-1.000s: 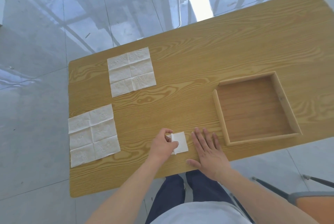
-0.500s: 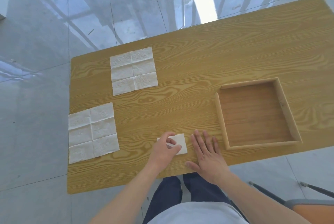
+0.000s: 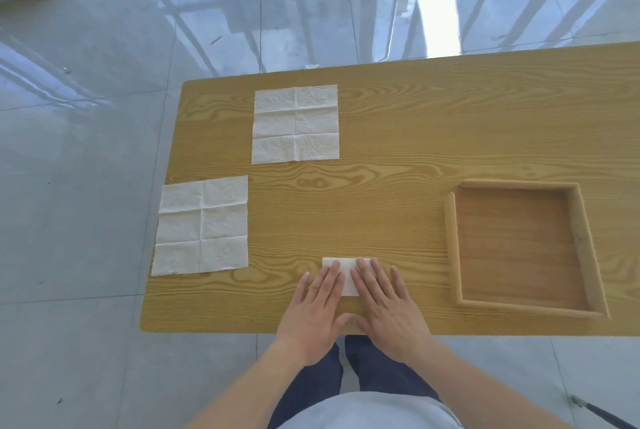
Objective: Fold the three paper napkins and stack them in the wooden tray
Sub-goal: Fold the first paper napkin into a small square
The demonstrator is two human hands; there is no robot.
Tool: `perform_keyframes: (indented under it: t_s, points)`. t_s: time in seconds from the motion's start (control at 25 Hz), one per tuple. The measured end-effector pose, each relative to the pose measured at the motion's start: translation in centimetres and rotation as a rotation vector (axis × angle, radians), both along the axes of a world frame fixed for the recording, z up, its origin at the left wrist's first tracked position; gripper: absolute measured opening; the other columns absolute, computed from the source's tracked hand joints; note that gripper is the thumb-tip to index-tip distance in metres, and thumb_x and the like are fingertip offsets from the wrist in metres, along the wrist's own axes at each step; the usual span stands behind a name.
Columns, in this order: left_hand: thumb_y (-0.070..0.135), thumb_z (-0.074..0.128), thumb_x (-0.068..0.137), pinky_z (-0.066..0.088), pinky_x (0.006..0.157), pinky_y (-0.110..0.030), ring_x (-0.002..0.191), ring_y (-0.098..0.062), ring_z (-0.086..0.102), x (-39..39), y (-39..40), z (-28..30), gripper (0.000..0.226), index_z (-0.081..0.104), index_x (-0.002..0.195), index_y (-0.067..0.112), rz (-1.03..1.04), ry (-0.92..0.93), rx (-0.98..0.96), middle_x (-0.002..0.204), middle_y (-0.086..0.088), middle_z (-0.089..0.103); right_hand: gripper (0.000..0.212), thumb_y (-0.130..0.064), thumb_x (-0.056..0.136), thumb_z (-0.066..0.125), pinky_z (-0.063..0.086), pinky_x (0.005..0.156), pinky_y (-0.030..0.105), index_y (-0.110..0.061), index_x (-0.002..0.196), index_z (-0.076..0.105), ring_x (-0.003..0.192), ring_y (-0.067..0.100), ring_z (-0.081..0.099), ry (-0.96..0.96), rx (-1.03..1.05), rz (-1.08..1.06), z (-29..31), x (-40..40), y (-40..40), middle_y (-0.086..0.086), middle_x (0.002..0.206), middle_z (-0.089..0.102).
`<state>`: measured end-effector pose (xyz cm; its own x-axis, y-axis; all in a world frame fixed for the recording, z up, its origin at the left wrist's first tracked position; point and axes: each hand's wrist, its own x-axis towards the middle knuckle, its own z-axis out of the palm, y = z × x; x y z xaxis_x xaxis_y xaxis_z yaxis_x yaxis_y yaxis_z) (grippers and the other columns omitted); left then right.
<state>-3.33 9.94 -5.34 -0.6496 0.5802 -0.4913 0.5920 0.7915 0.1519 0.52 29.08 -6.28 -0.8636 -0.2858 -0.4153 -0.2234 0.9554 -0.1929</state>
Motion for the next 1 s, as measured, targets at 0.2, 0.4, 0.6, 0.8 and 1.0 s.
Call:
perform_keyframes:
  t_s: [0.2,0.4,0.6,0.8,1.0]
  points:
    - [0.058,-0.001,0.099,-0.013,0.119,-0.049,0.14,-0.016,-0.039,-0.1,-0.1,-0.6,0.071,-0.029,0.148,0.015,-0.02,-0.008,-0.074,0.152,0.0,-0.044,0.078,-0.064,0.098,0.015,-0.002,0.116,0.053,-0.013,0.155,-0.001,0.15,0.03,-0.008,-0.064,0.028,-0.032,-0.2,-0.1,0.4,0.005,0.163,-0.009]
    - [0.059,0.001,0.099,-0.012,0.12,-0.048,0.14,-0.016,-0.038,-2.1,0.1,-0.9,0.072,-0.028,0.148,0.016,0.015,-0.021,-0.075,0.152,0.0,-0.045,0.077,-0.065,0.096,0.006,-0.012,0.116,0.055,-0.018,0.152,-0.019,0.146,0.024,-0.026,-0.063,0.052,0.003,-0.7,-2.4,1.1,-0.001,0.159,-0.028]
    - [0.059,0.005,0.099,-0.012,0.12,-0.049,0.141,-0.015,-0.037,-5.6,-0.3,-0.8,0.071,-0.027,0.149,0.019,0.038,-0.008,-0.09,0.153,0.002,-0.043,0.078,-0.066,0.093,0.001,-0.018,0.117,0.051,-0.02,0.149,-0.027,0.144,0.022,-0.032,-0.051,0.063,0.019,-0.8,-5.1,1.3,-0.003,0.157,-0.035]
    - [0.059,0.007,0.099,-0.013,0.119,-0.05,0.142,-0.015,-0.035,-8.5,-0.3,-0.9,0.071,-0.027,0.149,0.021,0.064,0.008,-0.101,0.153,0.004,-0.043,0.078,-0.066,0.095,0.004,-0.019,0.117,0.051,-0.02,0.148,-0.029,0.141,0.023,-0.037,-0.045,0.06,-0.018,-0.9,-7.7,0.8,-0.003,0.154,-0.039]
    - [0.059,0.009,0.099,-0.013,0.119,-0.052,0.143,-0.017,-0.033,-10.4,-0.5,-1.2,0.072,-0.028,0.148,0.022,0.055,0.01,-0.11,0.152,0.005,-0.043,0.077,-0.065,0.095,0.005,-0.016,0.118,0.052,-0.02,0.147,-0.03,0.141,0.023,-0.037,-0.043,0.051,-0.028,-1.0,-9.5,0.7,-0.004,0.154,-0.041]
